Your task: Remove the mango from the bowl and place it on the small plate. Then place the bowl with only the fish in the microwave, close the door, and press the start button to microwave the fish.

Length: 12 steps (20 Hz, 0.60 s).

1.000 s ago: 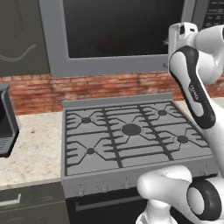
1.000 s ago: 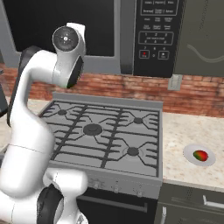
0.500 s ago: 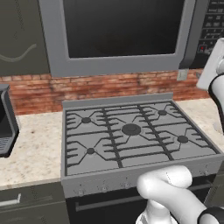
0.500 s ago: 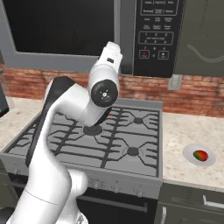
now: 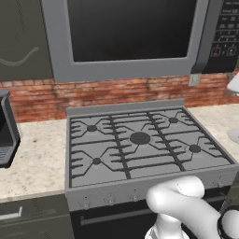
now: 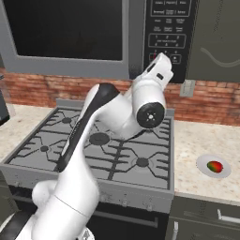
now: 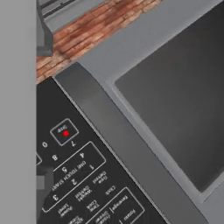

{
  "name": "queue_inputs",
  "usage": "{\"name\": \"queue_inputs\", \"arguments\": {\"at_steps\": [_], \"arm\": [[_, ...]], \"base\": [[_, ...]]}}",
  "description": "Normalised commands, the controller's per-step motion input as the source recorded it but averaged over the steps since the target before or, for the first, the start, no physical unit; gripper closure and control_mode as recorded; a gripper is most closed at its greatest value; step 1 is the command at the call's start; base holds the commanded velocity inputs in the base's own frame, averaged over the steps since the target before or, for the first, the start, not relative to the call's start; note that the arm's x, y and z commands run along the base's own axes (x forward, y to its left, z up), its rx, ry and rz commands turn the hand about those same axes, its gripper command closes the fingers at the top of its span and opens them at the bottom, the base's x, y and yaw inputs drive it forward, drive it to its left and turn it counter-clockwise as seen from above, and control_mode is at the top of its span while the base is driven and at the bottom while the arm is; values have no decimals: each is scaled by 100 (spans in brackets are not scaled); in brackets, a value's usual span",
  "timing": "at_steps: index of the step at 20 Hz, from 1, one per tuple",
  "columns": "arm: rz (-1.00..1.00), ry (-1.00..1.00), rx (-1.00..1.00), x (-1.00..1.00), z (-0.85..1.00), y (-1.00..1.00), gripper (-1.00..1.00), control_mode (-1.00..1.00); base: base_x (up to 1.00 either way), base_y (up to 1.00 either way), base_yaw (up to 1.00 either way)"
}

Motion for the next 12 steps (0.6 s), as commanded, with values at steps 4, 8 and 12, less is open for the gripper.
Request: {"name": "queue_inputs", "arguments": {"at_steps": [4, 8, 12], "arm": [[0, 2, 17, 64, -14, -39, -100, -100], [2, 5, 11, 79, -18, -16, -100, -100], [3, 0, 10, 58, -3, -31, -100, -100]], "base": [[0, 0, 0], [0, 0, 0], [0, 0, 0]]}}
